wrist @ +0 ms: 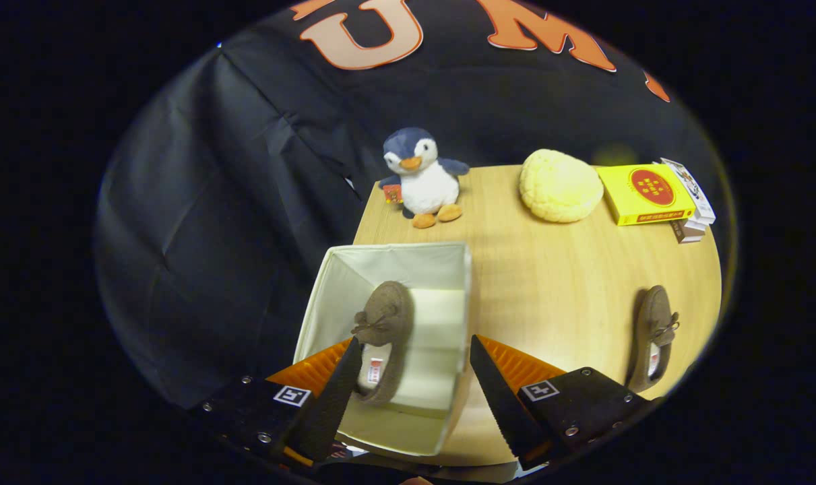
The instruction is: Open the storage box then place both shoes into the box .Put the left shoe in first, then the right shoe, with the right side of both shoes facing outward in a uniform manner.
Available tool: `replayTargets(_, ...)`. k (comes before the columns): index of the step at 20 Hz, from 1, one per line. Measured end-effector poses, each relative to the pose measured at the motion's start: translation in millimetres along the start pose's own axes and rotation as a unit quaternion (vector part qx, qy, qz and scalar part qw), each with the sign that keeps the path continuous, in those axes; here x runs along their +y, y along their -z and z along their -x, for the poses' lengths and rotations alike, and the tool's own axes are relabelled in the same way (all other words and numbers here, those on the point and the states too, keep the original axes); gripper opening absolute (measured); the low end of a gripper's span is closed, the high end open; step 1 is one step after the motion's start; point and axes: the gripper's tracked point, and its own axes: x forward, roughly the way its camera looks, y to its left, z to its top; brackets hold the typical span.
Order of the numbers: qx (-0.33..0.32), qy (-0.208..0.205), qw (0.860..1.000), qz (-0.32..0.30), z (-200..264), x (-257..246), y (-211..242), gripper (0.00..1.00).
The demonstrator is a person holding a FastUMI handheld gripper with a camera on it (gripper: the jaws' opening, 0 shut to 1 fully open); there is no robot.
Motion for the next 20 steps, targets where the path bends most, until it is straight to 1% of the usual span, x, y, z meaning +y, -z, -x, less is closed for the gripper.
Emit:
replayTargets(3, -0.021, 0.020, 1.000, 0.010, 26, -46, -3, 0.97)
replayTargets(7, -0.027, 0.061, 0.998, 0.003, 50, -121, 8, 0.99)
replayTargets(11, -0.033, 0.095, 0.995, -0.015, 71, -199, 21, 0.99)
replayTargets(13, -0.029, 0.105, 0.994, -0.033, 82, -232, 30, 0.99)
replayTargets(16, -0.032, 0.130, 0.990, -0.043, 89, -288, 43, 0.99)
replayTargets(18, -0.019, 0.149, 0.988, -0.045, 88, -327, 60, 0.99)
replayTargets(20, 0.000, 0.150, 0.987, -0.056, 82, -351, 77, 0.99)
